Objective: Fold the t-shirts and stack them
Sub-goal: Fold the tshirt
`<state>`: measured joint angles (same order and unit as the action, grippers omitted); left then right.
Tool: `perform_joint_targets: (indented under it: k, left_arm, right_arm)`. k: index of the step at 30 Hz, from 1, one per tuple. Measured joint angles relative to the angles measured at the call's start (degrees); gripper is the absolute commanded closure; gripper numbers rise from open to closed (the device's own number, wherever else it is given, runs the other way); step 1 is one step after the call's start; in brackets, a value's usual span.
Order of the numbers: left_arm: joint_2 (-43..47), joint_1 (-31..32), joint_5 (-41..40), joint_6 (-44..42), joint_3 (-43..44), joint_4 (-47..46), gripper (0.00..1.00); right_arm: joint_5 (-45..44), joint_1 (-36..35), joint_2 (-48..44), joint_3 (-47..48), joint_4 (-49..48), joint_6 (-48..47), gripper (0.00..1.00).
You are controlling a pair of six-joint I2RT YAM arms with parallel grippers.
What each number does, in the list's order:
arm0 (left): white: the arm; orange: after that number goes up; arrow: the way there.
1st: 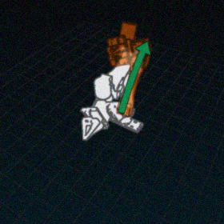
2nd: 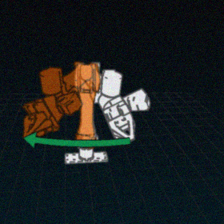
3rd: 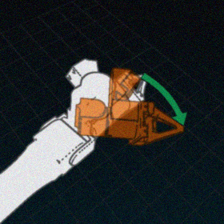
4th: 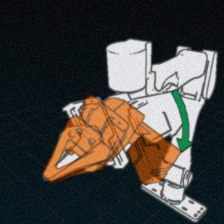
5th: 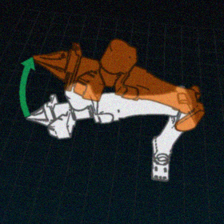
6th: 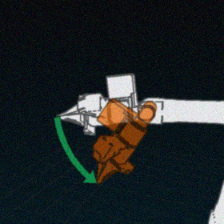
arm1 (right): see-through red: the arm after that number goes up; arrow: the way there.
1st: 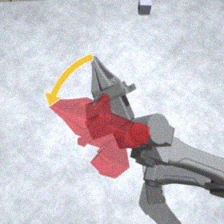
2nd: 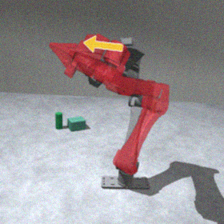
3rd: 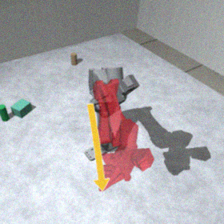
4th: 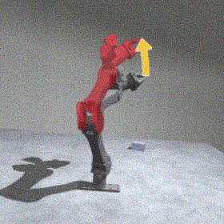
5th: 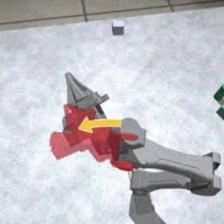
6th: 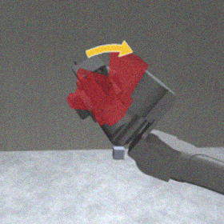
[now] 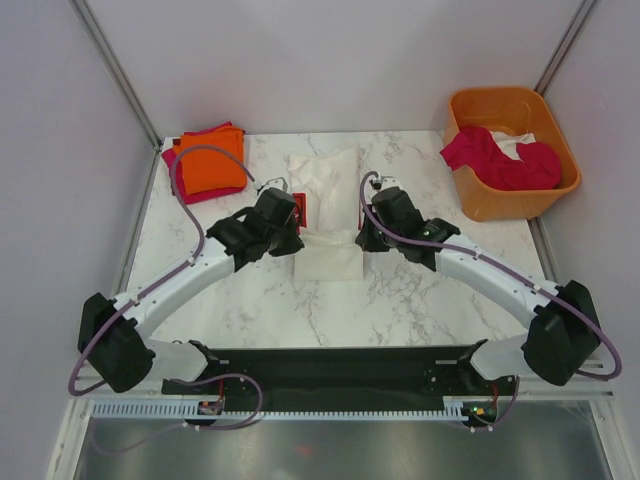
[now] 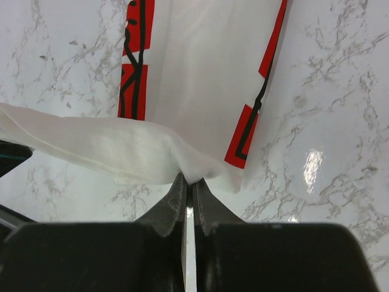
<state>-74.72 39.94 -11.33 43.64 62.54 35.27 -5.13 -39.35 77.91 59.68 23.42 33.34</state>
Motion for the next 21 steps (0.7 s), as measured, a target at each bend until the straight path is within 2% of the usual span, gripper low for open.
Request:
perform_joint_targets:
  k: [10, 21]
  left_arm:
    - [-16.06, -7.50, 4.55, -6.32, 10.58, -1.66, 0.98]
    - [-30.21, -13.33, 6.75, -9.22, 22.36, -1.60, 0.98]
  right_arm:
    - [5.66, 7.74, 14.47, 9.16, -2.08, -3.67, 1.00]
    - [9.64, 11.58, 29.00, 21.29, -2.25, -4.70, 1.00]
